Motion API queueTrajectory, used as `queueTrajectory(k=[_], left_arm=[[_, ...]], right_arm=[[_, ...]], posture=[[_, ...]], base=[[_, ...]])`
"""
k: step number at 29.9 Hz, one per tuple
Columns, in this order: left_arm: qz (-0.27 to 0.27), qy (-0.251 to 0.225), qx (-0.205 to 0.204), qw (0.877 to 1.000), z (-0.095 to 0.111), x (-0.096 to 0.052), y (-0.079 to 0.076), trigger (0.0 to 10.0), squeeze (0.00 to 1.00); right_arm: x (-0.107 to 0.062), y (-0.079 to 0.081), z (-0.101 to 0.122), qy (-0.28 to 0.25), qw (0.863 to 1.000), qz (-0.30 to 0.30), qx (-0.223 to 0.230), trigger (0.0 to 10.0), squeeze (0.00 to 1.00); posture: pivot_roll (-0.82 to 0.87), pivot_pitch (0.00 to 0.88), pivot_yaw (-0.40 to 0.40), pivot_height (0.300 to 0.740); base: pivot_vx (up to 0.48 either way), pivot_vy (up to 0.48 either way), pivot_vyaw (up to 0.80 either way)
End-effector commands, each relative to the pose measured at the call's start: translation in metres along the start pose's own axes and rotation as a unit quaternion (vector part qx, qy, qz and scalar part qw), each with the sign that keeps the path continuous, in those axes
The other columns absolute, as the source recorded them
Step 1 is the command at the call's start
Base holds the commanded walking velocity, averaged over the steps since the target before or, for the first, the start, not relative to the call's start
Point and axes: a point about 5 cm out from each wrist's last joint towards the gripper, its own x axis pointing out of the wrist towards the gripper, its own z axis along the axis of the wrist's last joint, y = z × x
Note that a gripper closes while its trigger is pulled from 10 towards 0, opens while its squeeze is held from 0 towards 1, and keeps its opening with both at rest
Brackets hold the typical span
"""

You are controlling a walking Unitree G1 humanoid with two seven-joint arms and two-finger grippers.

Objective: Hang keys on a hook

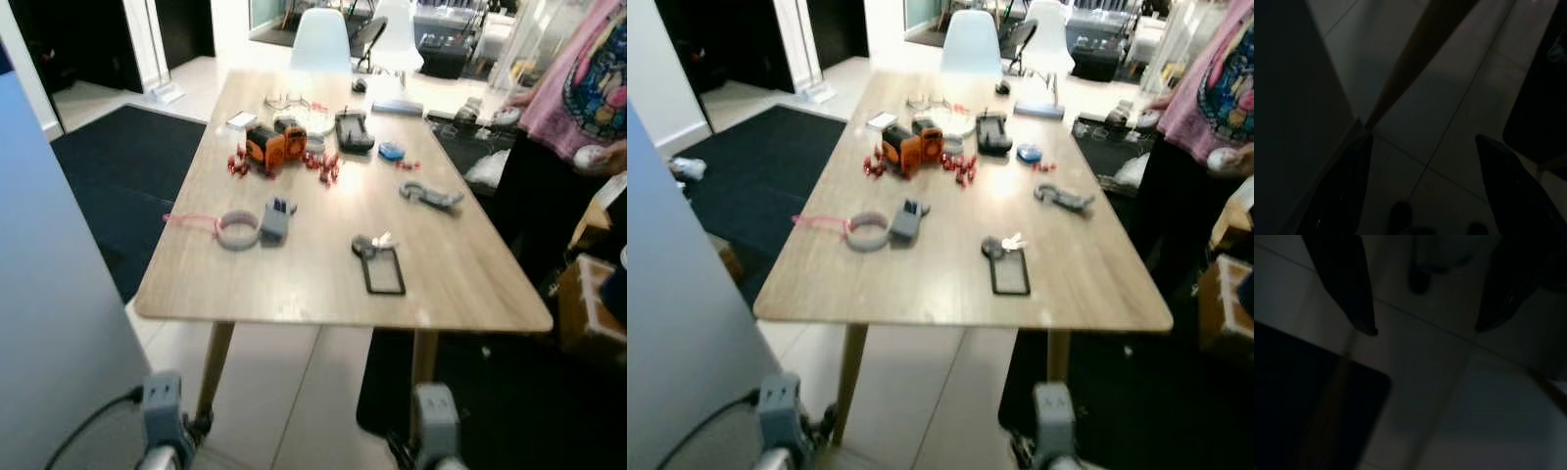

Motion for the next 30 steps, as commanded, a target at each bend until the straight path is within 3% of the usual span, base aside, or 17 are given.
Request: queueTrajectory(k=[1,17,30], left_arm=[[0.004,0.001,-0.002,1.000,-0.0015,-0.0010,0.0020,10.0,0.00],[-0.016,-0.005,0.004,1.000,0.0007,-0.0007,-0.0003,10.0,0.00],[-0.027,0.002,0.010,1.000,-0.0010,-0.0006,-0.0029,10.0,0.00]], right_arm=[[-0.0058,-0.0097,-0.0124,0.021,1.000,-0.014,0.002,10.0,0.00],[-0.0051,-0.0082,-0.0115,0.020,1.000,-0.013,0.002,10.0,0.00],[-0.0063,-0.0099,-0.0138,0.023,1.000,-0.016,0.002,10.0,0.00]], posture=[[0.04,0.056,-0.008,0.740],[0.04,0.055,-0.005,0.740],[0.04,0.051,-0.002,0.740]], base=[[0.000,0.000,0.00],[0.000,0.000,0.00],[0.000,-0.400,0.00]])
